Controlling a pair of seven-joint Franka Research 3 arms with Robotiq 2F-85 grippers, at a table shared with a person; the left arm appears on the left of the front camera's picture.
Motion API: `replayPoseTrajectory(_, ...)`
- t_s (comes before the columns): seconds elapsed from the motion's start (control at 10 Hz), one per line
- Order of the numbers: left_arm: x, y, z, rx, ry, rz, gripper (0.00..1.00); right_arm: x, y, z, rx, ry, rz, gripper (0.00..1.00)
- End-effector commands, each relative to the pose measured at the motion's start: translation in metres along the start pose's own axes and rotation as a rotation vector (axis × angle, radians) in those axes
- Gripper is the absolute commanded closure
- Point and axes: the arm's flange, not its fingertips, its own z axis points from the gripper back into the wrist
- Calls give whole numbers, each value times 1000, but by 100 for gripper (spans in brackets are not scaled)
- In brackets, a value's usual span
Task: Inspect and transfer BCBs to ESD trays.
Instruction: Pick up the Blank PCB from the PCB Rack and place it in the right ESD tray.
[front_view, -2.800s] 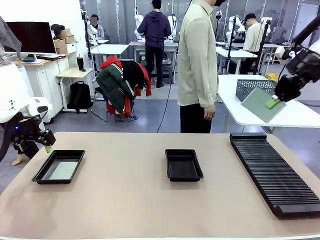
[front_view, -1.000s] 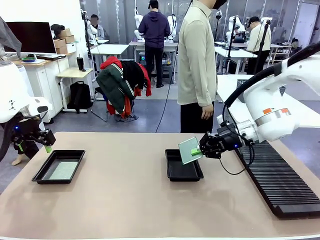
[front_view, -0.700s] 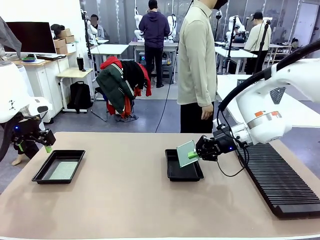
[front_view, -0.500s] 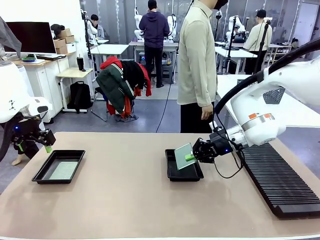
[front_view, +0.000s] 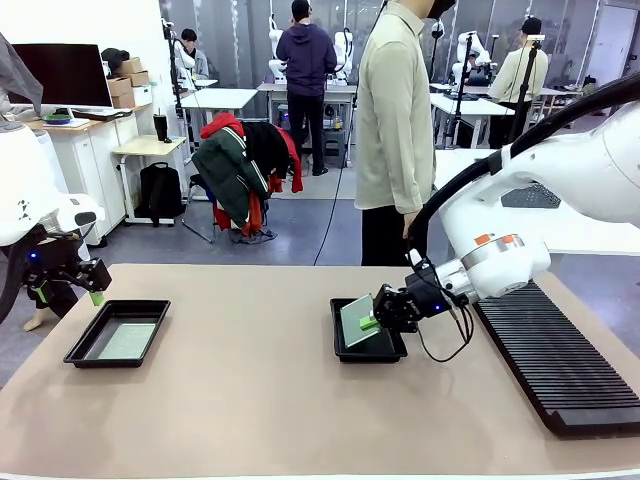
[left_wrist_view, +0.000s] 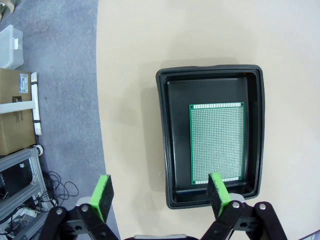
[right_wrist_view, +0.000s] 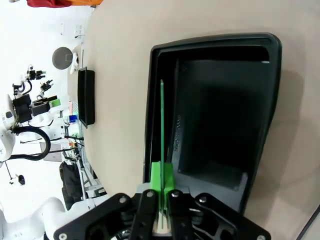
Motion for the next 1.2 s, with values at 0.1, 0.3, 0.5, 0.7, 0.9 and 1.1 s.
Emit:
replayPoseTrajectory(0.1, 0, 1, -2, 2, -8, 2, 0, 1, 8, -18, -54, -23, -3, 97)
replayPoseTrajectory(0.3, 0, 1, -2, 2, -8, 2, 0, 1, 8, -22, -79, -21, -9, 97)
replayPoseTrajectory(0.5, 0, 1, -2, 2, -8, 2, 0, 1, 7, -25, -99, -20, -23, 97)
replayPoseTrajectory(0.7, 0, 1, -2, 2, -8, 2, 0, -3, 3, -17, -69, -14, 1, 97)
replayPoseTrajectory(0.9, 0, 1, -2, 2, -8, 2, 0, -3, 3, -17, -69, -14, 1, 97)
replayPoseTrajectory(1.1, 0, 1, -2, 2, -8, 2, 0, -3, 3, -17, -69, -14, 1, 97)
